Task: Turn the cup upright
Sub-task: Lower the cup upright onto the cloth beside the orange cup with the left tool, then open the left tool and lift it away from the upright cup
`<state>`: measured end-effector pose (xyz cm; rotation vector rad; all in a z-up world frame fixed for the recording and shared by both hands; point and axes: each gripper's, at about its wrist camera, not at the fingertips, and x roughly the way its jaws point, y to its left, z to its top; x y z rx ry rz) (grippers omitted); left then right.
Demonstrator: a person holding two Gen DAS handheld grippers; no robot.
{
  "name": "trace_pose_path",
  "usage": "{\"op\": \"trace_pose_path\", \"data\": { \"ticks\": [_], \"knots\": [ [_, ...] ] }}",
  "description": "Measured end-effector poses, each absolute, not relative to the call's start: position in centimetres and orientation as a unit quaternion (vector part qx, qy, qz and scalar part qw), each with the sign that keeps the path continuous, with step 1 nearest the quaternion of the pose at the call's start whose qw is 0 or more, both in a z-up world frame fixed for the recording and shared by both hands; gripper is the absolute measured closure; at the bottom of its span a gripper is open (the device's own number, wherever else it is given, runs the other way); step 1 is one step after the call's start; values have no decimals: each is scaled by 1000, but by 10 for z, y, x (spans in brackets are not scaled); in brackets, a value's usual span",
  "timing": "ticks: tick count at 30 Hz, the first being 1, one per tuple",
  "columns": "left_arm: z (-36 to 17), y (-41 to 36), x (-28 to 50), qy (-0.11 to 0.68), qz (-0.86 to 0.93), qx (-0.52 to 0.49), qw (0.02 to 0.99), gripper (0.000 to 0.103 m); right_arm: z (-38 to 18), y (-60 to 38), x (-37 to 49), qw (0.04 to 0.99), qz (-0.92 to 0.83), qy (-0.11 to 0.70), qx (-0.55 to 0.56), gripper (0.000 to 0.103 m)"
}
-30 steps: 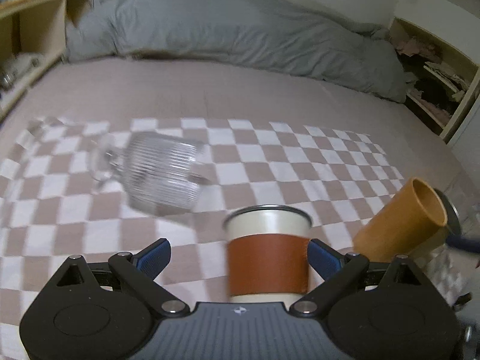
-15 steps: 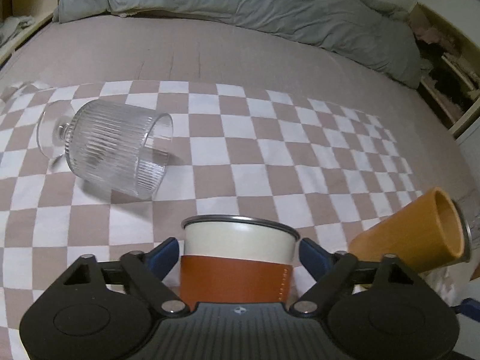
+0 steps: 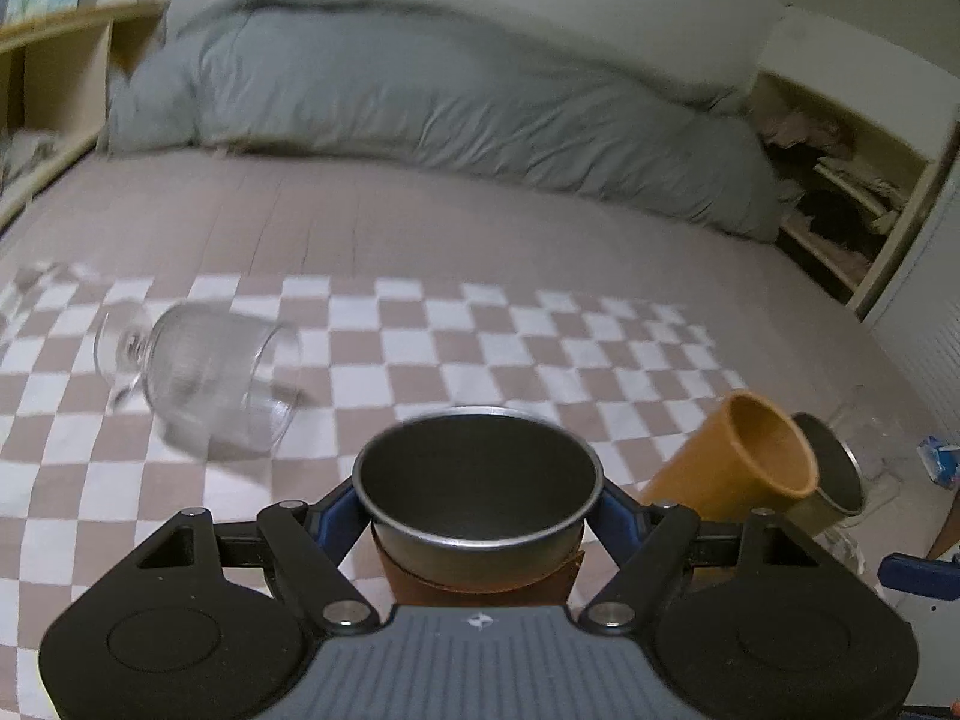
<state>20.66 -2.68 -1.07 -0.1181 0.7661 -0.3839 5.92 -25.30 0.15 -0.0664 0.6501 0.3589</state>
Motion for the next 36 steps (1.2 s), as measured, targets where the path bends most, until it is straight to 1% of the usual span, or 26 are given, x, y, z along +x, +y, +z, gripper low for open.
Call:
{"op": "trace_pose_path", "data": {
  "ticks": [7,13,18,20,24,27,30,31,32,36],
  "knots": [
    [-15,-59,189,334,-202,-17,921,25,1,-260,50,936,164,312,-31,13],
    [-15,-67,182,283,-209,-14,936,25,0,-264,47,937,154,311,-31,13],
    [-28,-76,184,292,-209,-1,933,25,0,-263,46,937,155,310,-34,13],
    [-33,-78,180,278,-212,5,937,25,0,-263,46,937,157,309,-35,13],
    [-35,-75,177,276,-221,-8,935,25,-1,-263,46,937,156,309,-35,13],
    [-35,-74,174,278,-225,1,934,25,-1,-264,46,938,155,309,-35,13],
    [-34,-75,171,286,-224,5,932,24,-1,-264,46,938,154,308,-36,13],
    [-33,-75,169,289,-226,4,930,21,-2,-264,45,938,155,308,-36,13],
    [-32,-74,168,291,-229,3,929,16,-2,-264,45,938,154,307,-36,13],
    [-24,-73,160,293,-241,3,925,11,2,-267,46,942,145,300,-32,13]
  ]
}}
